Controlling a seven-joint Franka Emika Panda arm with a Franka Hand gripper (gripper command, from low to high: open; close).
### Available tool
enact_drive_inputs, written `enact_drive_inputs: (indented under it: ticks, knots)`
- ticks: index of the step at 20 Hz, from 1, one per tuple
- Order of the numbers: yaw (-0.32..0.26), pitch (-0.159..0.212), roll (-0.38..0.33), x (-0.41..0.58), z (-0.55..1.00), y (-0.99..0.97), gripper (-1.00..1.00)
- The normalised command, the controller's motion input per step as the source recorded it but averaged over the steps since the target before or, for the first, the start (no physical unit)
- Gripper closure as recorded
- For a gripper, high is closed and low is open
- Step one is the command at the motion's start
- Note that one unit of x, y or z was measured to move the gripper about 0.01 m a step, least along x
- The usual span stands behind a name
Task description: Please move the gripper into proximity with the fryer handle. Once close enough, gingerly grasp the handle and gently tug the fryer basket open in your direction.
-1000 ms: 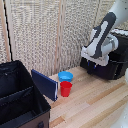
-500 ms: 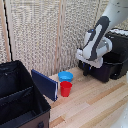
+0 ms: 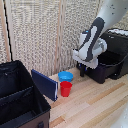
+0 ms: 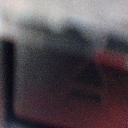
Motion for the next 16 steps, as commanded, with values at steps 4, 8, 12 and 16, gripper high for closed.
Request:
enact_drive_inputs:
  ticks: [4, 8, 12, 16]
  knots:
    - [0.22, 0.002, -0.004, -0.39, -0.1, 0.2, 1.0]
    - [0.194, 0.0, -0.02, -0.381, -0.12, 0.25, 1.0]
    - [0.066, -0.003, -0.052, -0.041, -0.04, 0.32, -1.0]
    - [-0.008, 0.022, -0.005, 0.0, 0.38, 0.07, -1.0]
